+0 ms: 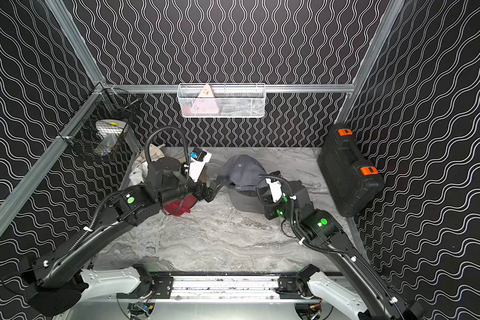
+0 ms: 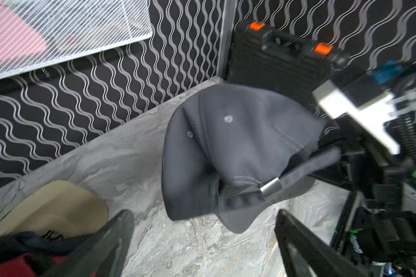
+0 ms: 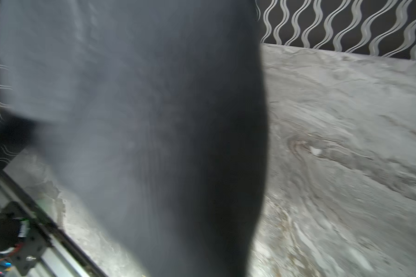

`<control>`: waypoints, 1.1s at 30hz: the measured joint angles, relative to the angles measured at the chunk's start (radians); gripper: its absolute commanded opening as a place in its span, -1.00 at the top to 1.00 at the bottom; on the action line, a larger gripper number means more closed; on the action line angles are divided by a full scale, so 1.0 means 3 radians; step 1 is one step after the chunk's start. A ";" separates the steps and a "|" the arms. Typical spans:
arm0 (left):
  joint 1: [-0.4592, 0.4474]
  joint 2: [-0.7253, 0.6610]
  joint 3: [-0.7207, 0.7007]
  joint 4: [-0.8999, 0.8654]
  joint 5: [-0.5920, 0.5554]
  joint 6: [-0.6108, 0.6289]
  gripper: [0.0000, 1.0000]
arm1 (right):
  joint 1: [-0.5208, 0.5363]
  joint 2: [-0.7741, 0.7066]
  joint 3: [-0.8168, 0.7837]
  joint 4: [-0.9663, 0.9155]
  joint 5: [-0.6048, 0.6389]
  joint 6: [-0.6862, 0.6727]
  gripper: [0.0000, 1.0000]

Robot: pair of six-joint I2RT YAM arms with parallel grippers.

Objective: Open the adjustable buckle of the baseball cap
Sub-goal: Pick up the baseball cap.

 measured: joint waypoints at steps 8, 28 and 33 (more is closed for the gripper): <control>-0.0167 0.0113 0.0141 -0.0071 -0.0041 0.0050 -0.94 | 0.0291 -0.0048 0.0099 -0.0172 0.0280 -0.0076 1.00; -0.0619 0.0538 0.0206 0.0111 -0.0324 0.0312 -0.98 | 0.0631 -0.0089 0.0303 -0.0230 0.0376 0.0041 1.00; -0.0621 0.0647 0.0266 0.0238 -0.0389 0.0333 -0.98 | 0.0702 -0.0064 0.0322 -0.0239 0.0300 0.0100 1.00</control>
